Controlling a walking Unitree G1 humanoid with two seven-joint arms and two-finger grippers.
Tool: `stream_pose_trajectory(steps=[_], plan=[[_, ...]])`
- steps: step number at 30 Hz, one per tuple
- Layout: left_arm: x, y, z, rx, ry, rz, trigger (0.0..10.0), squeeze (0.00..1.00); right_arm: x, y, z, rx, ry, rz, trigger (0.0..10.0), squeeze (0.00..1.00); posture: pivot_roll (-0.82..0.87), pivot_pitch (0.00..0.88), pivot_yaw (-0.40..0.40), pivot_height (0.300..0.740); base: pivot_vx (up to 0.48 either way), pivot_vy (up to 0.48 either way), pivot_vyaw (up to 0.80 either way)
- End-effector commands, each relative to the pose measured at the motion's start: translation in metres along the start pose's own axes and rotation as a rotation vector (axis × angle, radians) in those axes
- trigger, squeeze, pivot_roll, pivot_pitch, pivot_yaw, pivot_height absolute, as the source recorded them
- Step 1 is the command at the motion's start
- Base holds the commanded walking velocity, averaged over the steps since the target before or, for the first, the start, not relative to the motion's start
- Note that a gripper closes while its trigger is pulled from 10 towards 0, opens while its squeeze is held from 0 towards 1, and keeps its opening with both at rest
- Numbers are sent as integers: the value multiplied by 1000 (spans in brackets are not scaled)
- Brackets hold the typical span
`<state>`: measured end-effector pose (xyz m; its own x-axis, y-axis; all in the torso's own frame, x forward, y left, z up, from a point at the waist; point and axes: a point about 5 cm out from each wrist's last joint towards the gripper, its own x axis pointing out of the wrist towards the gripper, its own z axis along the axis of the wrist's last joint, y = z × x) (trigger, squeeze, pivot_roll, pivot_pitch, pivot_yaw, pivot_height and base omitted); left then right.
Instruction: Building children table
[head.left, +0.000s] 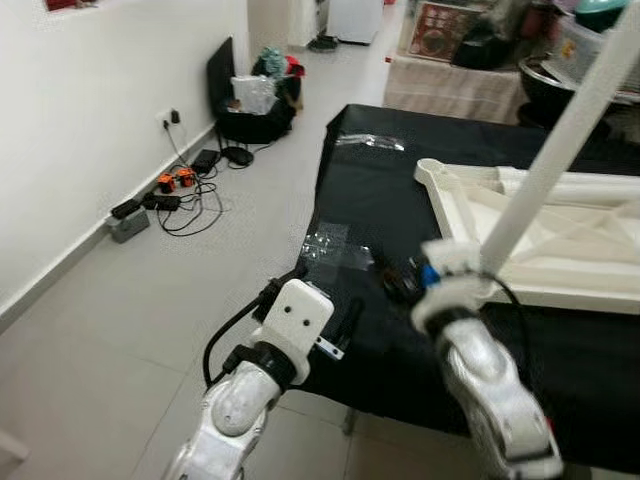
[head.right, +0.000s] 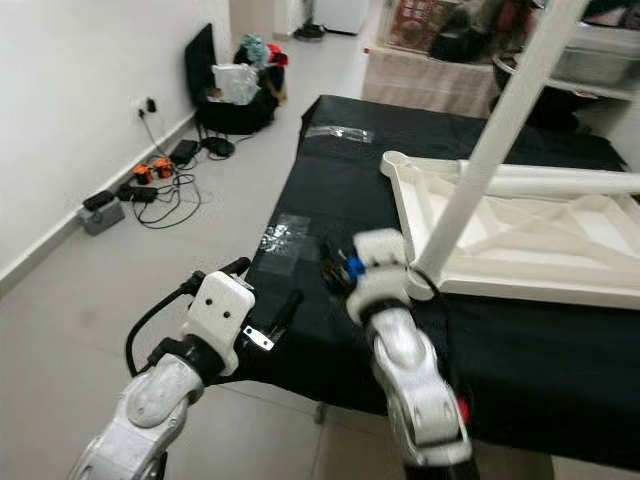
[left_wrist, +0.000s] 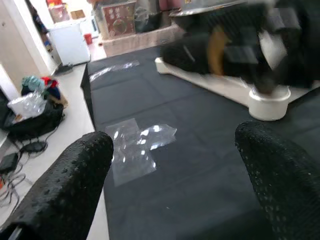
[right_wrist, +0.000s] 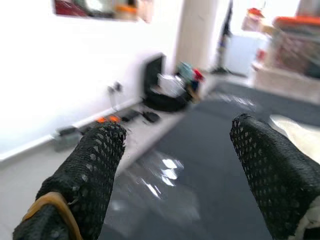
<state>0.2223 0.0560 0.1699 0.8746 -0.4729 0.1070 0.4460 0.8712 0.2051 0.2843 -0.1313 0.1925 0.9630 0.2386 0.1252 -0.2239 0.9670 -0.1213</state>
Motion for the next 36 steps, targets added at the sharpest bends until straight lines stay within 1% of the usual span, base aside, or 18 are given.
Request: stream_pose_trajectory(steps=[1,3,5,9,10,11,13,14,15,16,17,20,24,27,28,32,35,36], plan=[[-2,-1,-2,-1,5,-8,10000,0,2,2,-4,13,26,27,10000,0,24,46,-67,740,0,0,0],[-2,-2,-2,-3,6,-12,10000,0,11,3,-1,15,6,21,10000,0,26,26,-66,740,0,0,0],[-2,-2,-1,1,1,-18,10000,0,37,7,9,22,-15,-3,10000,0,26,83,-60,740,0,0,0],[-1,-1,2,3,-4,-14,10000,0,48,8,16,23,-25,-5,10000,0,30,81,-75,740,0,0,0],[1,3,5,5,-12,7,10000,0,67,14,15,1,26,-5,10000,0,38,130,-95,740,0,0,0],[1,3,5,5,-12,7,10000,0,67,14,15,1,26,-5,10000,0,38,130,-95,740,0,0,0],[0,10,8,10,-14,46,10000,0,96,23,14,-17,122,-34,10000,0,33,144,-93,740,0,0,0],[0,10,8,10,-14,46,10000,0,96,23,14,-17,122,-34,10000,0,33,144,-93,740,0,0,0],[0,20,9,-4,-7,106,10000,0,111,26,12,-52,194,-62,10000,0,28,145,-115,740,0,0,0],[0,20,9,-4,-7,106,10000,0,111,26,12,-52,194,-62,10000,0,28,145,-115,740,0,0,0],[-2,27,8,-3,1,146,10000,0,123,25,14,-96,238,-122,10000,0,58,155,-135,740,0,0,0],[-4,37,10,-4,7,193,10000,0,137,23,24,-47,261,-168,10000,0,41,229,-130,740,0,0,0],[-5,38,15,1,3,191,10000,0,145,18,43,-29,180,-171,10000,0,52,261,-147,740,0,0,0],[-5,38,15,1,3,191,10000,0,145,18,43,-29,180,-171,10000,0,52,261,-147,740,0,0,0],[-4,37,18,6,-1,178,10000,0,149,16,52,-74,145,-151,10000,0,40,300,-146,740,0,0,0],[-5,34,19,-4,1,169,10000,0,151,11,56,-101,139,-159,10000,0,20,309,-150,740,0,0,0],[-8,23,22,-26,1,152,10000,0,153,-8,62,-152,127,-247,10000,0,43,282,-157,740,0,0,0],[-7,19,24,-31,-3,140,10000,0,152,-24,66,-153,122,-337,10000,0,41,327,-151,740,0,0,0]])
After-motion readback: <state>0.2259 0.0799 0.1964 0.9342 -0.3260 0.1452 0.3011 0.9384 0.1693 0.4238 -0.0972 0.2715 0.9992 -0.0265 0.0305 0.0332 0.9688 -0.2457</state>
